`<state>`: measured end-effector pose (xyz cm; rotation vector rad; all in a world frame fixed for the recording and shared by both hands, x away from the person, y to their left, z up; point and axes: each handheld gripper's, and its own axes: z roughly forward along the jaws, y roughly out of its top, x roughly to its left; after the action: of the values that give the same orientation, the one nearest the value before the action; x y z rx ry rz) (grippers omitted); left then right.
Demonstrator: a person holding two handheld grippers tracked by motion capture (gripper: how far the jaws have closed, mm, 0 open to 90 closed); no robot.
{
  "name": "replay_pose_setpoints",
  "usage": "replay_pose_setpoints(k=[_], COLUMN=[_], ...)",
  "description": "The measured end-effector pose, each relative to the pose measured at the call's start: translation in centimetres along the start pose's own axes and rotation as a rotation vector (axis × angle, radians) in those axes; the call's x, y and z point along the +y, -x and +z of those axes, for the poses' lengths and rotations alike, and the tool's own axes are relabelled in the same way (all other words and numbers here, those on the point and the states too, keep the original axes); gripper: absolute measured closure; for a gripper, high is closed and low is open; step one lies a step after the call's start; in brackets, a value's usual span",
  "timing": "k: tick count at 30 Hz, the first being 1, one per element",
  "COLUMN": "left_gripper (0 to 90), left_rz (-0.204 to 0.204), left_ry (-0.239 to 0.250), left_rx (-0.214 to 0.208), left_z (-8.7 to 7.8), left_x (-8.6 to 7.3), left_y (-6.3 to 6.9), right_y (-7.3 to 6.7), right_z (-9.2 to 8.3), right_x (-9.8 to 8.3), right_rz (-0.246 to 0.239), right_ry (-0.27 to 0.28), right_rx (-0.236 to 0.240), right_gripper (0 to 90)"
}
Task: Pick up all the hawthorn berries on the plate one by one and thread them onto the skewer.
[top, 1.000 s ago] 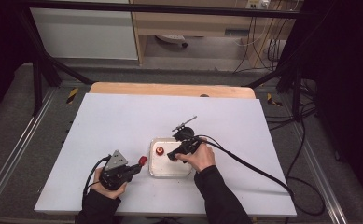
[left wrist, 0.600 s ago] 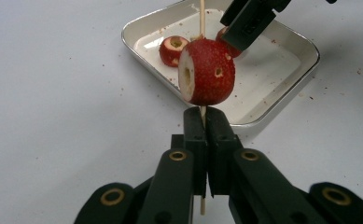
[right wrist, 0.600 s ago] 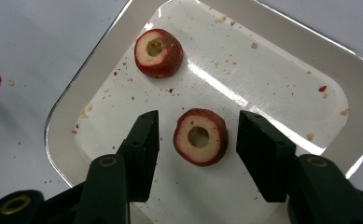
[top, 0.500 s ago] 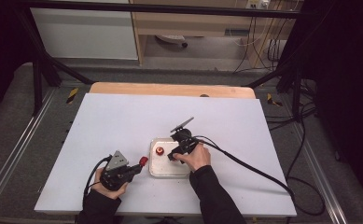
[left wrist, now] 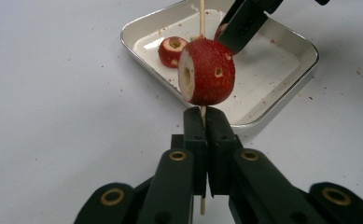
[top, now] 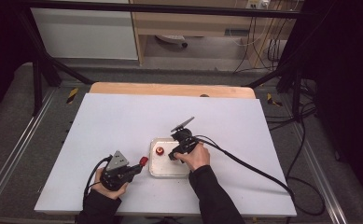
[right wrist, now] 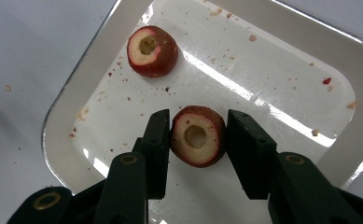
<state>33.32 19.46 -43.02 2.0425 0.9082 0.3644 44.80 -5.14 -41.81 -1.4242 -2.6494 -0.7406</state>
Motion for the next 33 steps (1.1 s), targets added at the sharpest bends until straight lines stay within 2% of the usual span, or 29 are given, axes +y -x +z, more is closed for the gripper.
replay_pose_setpoints(k=[3, 10, 19, 27, 33], left_gripper=[88.0, 88.0, 88.0, 88.0, 88.1], left_rz=[0.001, 0.007, 0.012, 0.001, -0.039], left_ry=[0.001, 0.007, 0.005, 0.012, 0.022], left_rx=[0.001, -0.001, -0.001, 0.007, 0.015], left_z=[0.0, -0.1, 0.0, 0.1, 0.2], left_x=[0.0, 0.1, 0.1, 0.1, 0.0], left_y=[0.0, 0.2, 0.6, 0.9, 1.3], right_y=[-0.1, -0.1, 0.7, 0.9, 1.0], right_z=[-0.7, -2.9, -4.4, -4.4, -4.2], right_x=[0.0, -0.3, -2.3, -4.2, -5.0], right_rz=[0.005, 0.013, 0.015, 0.051, 0.077], right_ry=[0.026, 0.129, 0.261, 0.438, 0.571], right_rx=[0.019, 0.071, 0.143, 0.24, 0.291], right_gripper=[61.0, 61.0, 61.0, 61.0, 61.1])
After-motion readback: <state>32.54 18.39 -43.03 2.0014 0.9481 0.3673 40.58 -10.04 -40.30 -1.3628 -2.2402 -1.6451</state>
